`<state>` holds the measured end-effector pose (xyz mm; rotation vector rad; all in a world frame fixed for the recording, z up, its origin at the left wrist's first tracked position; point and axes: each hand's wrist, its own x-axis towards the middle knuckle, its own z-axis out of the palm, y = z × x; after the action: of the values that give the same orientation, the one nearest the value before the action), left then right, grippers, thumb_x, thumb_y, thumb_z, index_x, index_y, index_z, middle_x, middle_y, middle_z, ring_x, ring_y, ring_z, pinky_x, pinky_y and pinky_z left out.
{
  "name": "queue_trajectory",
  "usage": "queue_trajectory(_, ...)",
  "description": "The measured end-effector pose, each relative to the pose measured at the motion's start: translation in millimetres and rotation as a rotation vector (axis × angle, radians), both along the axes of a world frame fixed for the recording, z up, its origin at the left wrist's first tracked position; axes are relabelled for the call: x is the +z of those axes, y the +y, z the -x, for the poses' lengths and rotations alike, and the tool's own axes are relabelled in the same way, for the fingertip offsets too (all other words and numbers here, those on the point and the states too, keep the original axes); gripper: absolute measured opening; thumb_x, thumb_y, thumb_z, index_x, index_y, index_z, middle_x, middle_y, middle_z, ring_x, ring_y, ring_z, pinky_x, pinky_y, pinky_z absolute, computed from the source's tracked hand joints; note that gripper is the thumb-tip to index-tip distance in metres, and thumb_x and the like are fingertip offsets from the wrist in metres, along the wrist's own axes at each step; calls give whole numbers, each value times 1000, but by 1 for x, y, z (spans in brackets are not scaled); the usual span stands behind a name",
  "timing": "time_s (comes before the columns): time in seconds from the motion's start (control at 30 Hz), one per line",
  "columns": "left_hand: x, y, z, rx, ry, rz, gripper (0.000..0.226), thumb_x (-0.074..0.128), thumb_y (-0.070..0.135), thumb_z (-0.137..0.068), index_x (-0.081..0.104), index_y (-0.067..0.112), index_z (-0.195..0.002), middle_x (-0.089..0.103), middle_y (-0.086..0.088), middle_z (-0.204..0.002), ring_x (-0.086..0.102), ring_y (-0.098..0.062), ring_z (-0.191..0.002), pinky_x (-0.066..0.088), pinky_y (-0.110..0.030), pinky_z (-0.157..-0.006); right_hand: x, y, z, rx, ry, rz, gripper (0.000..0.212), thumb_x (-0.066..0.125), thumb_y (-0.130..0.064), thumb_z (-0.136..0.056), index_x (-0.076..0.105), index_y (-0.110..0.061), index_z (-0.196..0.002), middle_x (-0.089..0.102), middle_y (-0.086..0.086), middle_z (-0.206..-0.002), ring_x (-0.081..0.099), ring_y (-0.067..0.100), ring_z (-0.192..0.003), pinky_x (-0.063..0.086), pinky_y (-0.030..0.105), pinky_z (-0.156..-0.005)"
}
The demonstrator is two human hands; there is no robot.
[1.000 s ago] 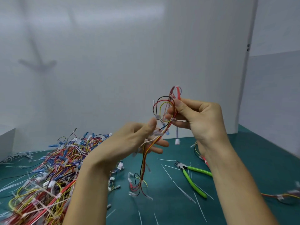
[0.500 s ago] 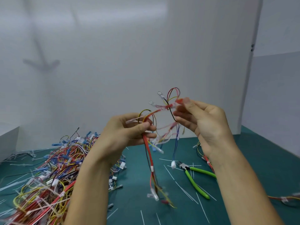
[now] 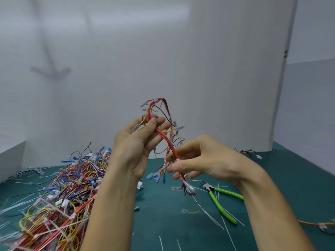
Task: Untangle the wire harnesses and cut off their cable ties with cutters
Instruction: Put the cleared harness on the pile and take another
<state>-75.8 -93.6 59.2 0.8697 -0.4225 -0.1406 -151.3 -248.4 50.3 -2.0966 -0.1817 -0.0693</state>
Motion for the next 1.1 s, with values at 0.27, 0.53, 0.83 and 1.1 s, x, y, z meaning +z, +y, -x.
queue_trajectory(0.27,-3,0,-1,36,-142,-148,11,68,5,-82,66,7,-93,77,-8,-82,75,-21,-74,58,-23,-62,1,-5,3,-58,-74,-111,66,69,-44,-79,52,-22,-139,70,-6,-121,68,4,-106,51,26,-98)
queue_trajectory(0.53,-9,-19,7,230,-676,-723,27,77,-1,-73,76,22,-88,77,0,-81,73,-15,-80,61,-38,-78,6,20,-9,-215,-562,-327,10,68,-21,-93,73,-28,-98,77,-8,-96,73,8,-92,59,32,-86)
queue_trajectory(0.83,-7,-1,5,-196,-527,-885,55,36,-18,-87,74,18,-105,77,5,-104,69,-4,-104,52,-18,-94,1,9,-12,-522,-612,-217,21,66,-13,-93,74,-32,-87,76,-7,-76,73,8,-69,61,35,-72)
queue_trajectory(1.1,-27,3,-27,-231,170,-433,40,40,20,-100,60,-6,-123,66,-23,-123,67,-34,-110,54,-45,-93,12,2,1,-533,-728,-323,15,61,-20,-98,75,-24,-99,74,-4,-76,59,13,-43,41,15,-42)
